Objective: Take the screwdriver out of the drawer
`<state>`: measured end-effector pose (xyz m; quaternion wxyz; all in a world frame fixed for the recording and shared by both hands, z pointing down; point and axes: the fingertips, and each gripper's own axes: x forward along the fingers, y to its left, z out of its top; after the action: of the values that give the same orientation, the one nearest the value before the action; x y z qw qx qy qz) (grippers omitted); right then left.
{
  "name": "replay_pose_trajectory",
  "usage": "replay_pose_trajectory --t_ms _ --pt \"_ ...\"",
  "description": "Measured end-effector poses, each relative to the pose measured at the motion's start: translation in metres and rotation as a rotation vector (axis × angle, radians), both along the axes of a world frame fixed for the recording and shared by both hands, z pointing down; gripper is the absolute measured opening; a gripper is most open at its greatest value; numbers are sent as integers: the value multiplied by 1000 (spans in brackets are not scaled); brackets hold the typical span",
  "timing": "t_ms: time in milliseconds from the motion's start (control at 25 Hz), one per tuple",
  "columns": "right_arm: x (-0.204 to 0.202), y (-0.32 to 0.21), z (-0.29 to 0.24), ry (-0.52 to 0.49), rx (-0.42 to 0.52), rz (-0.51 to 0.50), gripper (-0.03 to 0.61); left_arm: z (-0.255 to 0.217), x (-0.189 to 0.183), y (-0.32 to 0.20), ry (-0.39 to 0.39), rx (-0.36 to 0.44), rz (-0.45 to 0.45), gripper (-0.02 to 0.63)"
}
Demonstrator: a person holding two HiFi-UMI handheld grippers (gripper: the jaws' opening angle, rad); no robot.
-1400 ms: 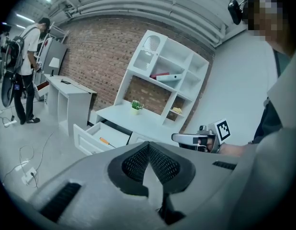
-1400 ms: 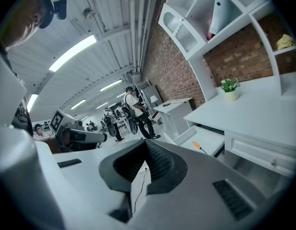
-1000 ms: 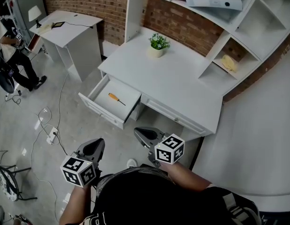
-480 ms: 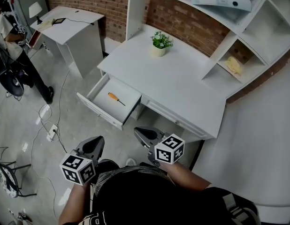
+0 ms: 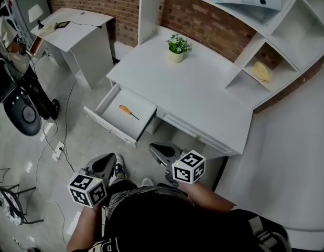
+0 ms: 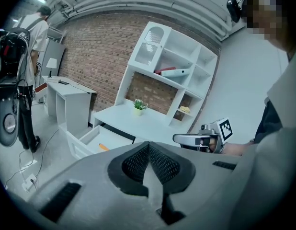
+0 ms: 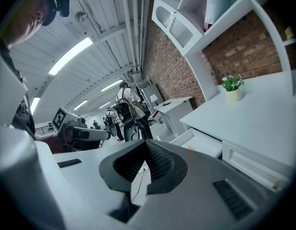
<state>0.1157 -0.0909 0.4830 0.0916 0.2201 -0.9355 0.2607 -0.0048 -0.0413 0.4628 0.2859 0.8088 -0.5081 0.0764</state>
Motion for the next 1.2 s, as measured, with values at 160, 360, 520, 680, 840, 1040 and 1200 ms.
replay_pose_trajectory --t_ms 160,360,520,680,840,1040,1200 --pt "7 -8 4 13 -9 25 5 -1 5 -13 -3 7 30 17" --pt "6 -20 5 22 -11 33 5 1 4 -24 3 -6 41 17" --pt "-5 -27 9 27 -18 25 5 3 -1 -32 -4 -7 55 17" --pt "-19 -38 8 42 -15 11 5 2 -16 -48 -10 -6 47 17" --pt "-31 -59 6 59 -7 23 5 -1 -31 -70 -20 11 62 17" --pt "-56 -86 2 73 -2 40 5 0 -54 -98 -9 0 88 17" --pt "-80 -109 -2 91 25 48 5 -1 -72 -125 -4 2 117 17"
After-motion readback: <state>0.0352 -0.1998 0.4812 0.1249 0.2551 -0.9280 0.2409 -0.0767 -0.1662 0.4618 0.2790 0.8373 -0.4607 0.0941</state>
